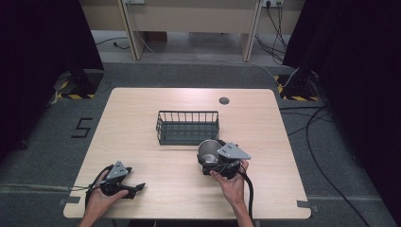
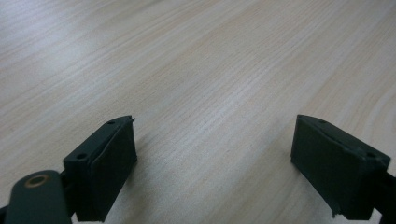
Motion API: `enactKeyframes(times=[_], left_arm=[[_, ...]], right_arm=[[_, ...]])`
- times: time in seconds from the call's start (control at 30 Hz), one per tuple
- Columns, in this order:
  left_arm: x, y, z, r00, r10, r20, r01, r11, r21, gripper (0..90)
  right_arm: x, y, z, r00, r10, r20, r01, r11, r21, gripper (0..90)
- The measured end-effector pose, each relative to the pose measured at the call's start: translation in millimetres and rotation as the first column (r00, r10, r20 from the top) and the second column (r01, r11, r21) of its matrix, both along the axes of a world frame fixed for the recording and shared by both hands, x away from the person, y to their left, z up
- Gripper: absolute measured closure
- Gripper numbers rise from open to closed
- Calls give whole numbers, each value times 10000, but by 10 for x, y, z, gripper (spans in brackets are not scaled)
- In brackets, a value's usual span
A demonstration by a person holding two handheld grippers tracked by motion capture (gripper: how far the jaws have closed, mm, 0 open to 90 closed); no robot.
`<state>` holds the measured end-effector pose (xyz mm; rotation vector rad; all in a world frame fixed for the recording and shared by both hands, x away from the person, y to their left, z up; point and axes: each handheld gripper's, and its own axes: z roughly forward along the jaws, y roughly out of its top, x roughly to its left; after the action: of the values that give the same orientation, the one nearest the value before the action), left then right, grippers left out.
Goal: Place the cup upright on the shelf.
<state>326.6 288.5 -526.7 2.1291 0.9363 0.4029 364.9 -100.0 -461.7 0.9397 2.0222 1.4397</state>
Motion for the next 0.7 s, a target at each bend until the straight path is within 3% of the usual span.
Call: enactKeyframes(times=[0.23, 0.7], left_arm=[[0, 0, 0, 10000, -1, 2, 1, 10000, -1, 132], [0, 0, 0, 10000, 4, -1, -4, 10000, -7, 132]], right_arm=[[-17, -10, 88, 9998, 181, -71, -179, 9996, 226, 62], [-11, -25, 312, 9992, 386, 61, -387, 9992, 94, 62]])
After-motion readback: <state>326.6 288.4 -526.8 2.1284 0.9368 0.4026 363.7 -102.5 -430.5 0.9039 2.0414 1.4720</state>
